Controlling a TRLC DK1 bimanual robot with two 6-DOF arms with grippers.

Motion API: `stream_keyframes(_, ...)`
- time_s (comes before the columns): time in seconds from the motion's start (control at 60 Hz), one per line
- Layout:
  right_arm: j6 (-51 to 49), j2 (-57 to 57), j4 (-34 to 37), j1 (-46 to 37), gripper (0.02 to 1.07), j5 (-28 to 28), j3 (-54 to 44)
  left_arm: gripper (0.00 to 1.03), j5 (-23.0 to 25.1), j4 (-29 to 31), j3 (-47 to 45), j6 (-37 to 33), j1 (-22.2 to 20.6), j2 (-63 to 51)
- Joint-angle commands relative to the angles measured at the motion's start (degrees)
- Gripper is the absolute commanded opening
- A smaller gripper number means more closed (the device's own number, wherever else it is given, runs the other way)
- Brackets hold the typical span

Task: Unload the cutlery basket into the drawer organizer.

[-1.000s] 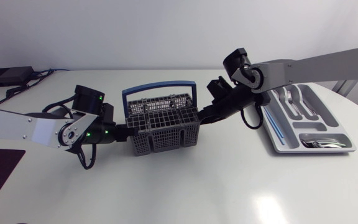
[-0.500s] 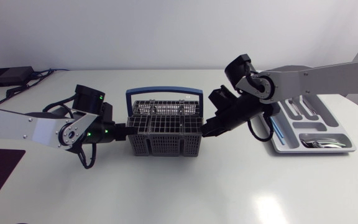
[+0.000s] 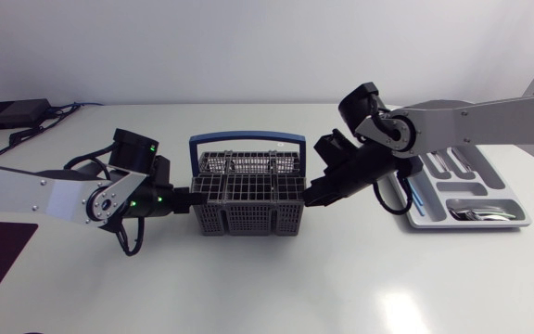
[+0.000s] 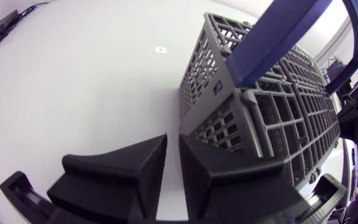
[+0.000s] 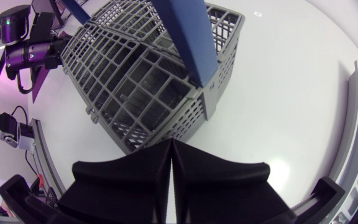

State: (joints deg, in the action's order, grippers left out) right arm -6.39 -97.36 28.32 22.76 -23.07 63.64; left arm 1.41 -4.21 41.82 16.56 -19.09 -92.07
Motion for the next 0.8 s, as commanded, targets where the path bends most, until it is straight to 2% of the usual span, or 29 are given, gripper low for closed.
stream_keyframes(0.0, 0.2, 0.7, -1.9, 0.9, 0.08, -2.7, 1.4, 0.19, 2.8, -0.6, -0.4, 0.2, -3.1, 1.1)
stream_keyframes(0.3, -0.2, 0.7, -2.0, -0.2, 0.08, -2.5, 0.9, 0.20, 1.8, -0.4, 0.2, 0.8, -4.3, 1.1)
stream_keyframes(0.383, -0.2, 0.7, -2.1, -0.2, 0.08, -2.3, 0.5, 0.30, 1.8, 0.0, 0.4, 0.9, -3.8, 1.2)
stream_keyframes(0.533, -0.2, 0.5, -2.1, -0.2, 0.08, -0.9, 0.3, 0.32, 1.8, 0.3, 0.3, 0.8, -2.6, 1.6)
stream_keyframes(0.65, -0.2, 0.5, -2.3, -0.7, 0.08, 0.4, -0.4, 0.45, 1.8, 1.2, 0.3, 0.7, -1.3, 2.4)
stream_keyframes(0.783, -0.4, 1.4, -2.6, -1.9, 0.08, 0.9, -1.8, 0.46, 1.8, 1.8, 0.0, 0.1, 0.8, 3.7)
